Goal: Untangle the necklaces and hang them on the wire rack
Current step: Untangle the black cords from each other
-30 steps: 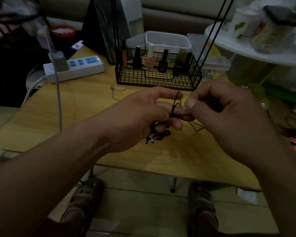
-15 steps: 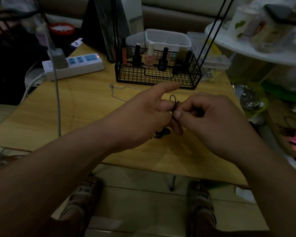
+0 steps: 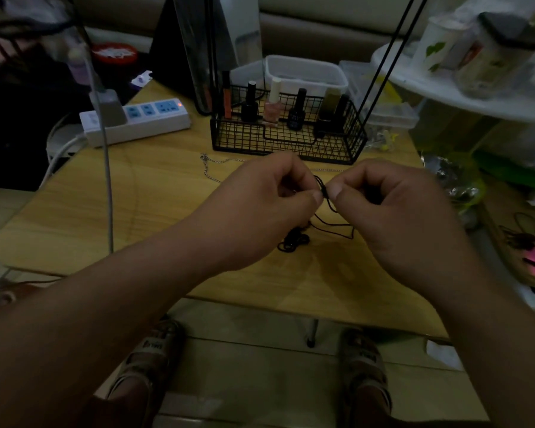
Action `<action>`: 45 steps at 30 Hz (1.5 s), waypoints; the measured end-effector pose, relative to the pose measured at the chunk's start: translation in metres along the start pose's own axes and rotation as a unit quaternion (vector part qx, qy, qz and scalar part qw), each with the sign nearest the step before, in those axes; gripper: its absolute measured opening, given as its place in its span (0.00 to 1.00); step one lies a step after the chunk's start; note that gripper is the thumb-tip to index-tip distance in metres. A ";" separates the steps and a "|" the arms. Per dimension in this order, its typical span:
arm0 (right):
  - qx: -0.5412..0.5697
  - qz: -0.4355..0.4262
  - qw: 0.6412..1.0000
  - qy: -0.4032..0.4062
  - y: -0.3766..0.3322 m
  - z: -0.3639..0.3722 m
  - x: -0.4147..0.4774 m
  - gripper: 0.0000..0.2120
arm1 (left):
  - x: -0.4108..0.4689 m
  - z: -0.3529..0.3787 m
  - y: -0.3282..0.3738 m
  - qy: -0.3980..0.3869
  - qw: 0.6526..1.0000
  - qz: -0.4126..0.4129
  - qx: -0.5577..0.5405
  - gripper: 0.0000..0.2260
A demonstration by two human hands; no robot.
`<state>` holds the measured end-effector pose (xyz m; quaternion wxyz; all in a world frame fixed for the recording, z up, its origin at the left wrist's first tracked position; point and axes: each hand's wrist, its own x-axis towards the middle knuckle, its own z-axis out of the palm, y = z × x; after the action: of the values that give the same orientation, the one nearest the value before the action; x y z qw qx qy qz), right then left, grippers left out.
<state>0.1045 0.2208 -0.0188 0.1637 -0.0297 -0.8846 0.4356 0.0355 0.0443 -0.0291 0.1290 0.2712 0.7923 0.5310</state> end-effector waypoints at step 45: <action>-0.012 -0.026 0.999 -0.030 0.004 0.005 -0.002 0.05 | 0.001 -0.012 -0.015 -0.023 0.988 0.123 0.086 0.02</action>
<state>0.1042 0.2191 -0.0259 0.1479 0.0048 -0.8948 0.4212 0.0249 0.0316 -0.0378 0.0570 0.3885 0.7924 0.4668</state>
